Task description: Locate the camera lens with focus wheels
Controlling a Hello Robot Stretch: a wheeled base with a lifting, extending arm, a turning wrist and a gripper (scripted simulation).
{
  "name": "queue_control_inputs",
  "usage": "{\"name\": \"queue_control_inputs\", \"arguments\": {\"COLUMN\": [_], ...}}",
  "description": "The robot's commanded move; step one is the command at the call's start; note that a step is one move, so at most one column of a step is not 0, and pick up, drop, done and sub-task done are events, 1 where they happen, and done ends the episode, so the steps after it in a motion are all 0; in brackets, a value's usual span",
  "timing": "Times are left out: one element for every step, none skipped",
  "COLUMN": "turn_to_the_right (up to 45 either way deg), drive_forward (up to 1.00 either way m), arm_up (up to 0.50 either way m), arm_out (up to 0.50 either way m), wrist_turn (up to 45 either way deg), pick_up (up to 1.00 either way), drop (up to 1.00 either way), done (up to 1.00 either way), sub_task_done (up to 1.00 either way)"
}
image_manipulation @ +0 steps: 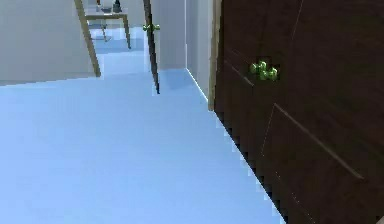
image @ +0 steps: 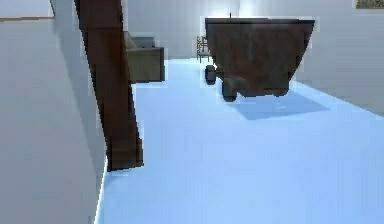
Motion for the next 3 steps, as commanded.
{"name": "queue_control_inputs", "arguments": {"turn_to_the_right": [45.0, 24.0, 0.0], "drive_forward": [0.00, 0.00, 1.00], "arm_up": [0.00, 0.00, 0.00], "arm_out": [0.00, 0.00, 0.00], "wrist_turn": [0.0, 0.0, 0.0], "pick_up": [0.00, 0.00, 0.00], "drop": [0.00, 0.00, 0.00], "done": [0.00, 0.00, 0.00], "sub_task_done": [0.00, 0.00, 0.00]}}
